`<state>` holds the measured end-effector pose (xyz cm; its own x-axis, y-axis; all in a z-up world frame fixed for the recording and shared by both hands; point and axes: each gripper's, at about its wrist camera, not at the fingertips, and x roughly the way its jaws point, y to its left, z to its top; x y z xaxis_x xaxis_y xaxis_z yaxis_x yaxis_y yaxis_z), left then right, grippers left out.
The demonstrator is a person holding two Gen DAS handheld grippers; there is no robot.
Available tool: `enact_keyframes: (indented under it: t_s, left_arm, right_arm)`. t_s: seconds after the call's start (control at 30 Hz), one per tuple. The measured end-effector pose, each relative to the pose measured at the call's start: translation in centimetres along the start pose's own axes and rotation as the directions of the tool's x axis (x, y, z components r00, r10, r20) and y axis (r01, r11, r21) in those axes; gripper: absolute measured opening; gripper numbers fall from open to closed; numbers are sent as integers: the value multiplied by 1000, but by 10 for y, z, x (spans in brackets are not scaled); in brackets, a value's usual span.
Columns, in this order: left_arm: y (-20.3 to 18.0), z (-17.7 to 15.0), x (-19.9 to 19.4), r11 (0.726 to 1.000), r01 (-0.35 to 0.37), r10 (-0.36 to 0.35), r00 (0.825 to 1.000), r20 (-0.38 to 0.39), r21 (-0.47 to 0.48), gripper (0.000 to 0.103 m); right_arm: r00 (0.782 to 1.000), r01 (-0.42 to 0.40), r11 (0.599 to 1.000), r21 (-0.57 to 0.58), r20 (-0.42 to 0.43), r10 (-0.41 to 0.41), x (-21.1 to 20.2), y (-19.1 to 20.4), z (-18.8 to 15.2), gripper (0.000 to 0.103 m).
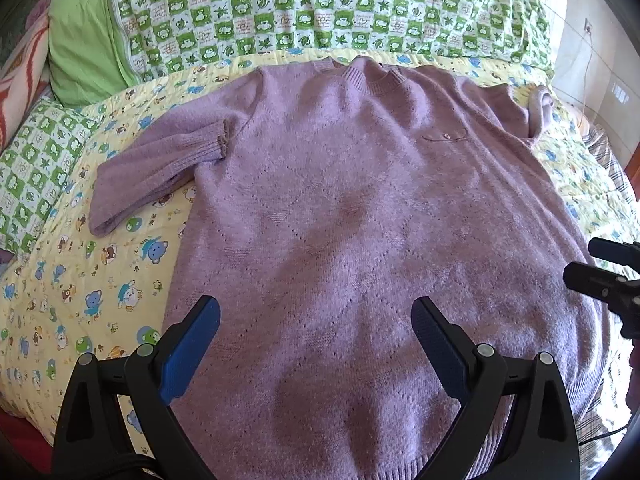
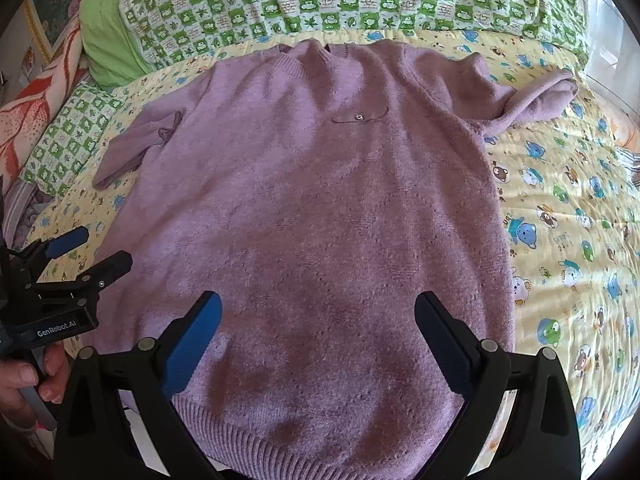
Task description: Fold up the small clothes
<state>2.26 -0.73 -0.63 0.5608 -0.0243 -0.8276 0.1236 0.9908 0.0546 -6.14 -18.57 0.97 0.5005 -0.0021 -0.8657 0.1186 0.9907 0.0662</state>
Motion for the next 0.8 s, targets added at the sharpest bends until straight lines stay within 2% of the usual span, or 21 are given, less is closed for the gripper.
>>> enact_keyframes:
  t_s: [0.17, 0.43, 0.67, 0.8]
  left_arm:
    - [0, 9, 11, 1000, -5, 5, 1000, -7, -6, 97]
    - [2, 35, 37, 1000, 4, -5, 999, -48, -24, 97]
    - [6, 74, 62, 999, -3, 0, 998, -70, -41, 97]
    - [10, 104, 81, 997, 25, -31, 996, -79, -75, 97]
  right_arm:
    - [1000, 15, 998, 53, 1, -15, 2, -21, 9, 97]
    - [997, 62, 986, 156, 26, -67, 5, -78, 42, 97]
    - [987, 117, 954, 278, 75, -143, 7, -148, 91, 97]
    - [976, 142, 930, 339, 106, -188, 11, -191, 126, 97]
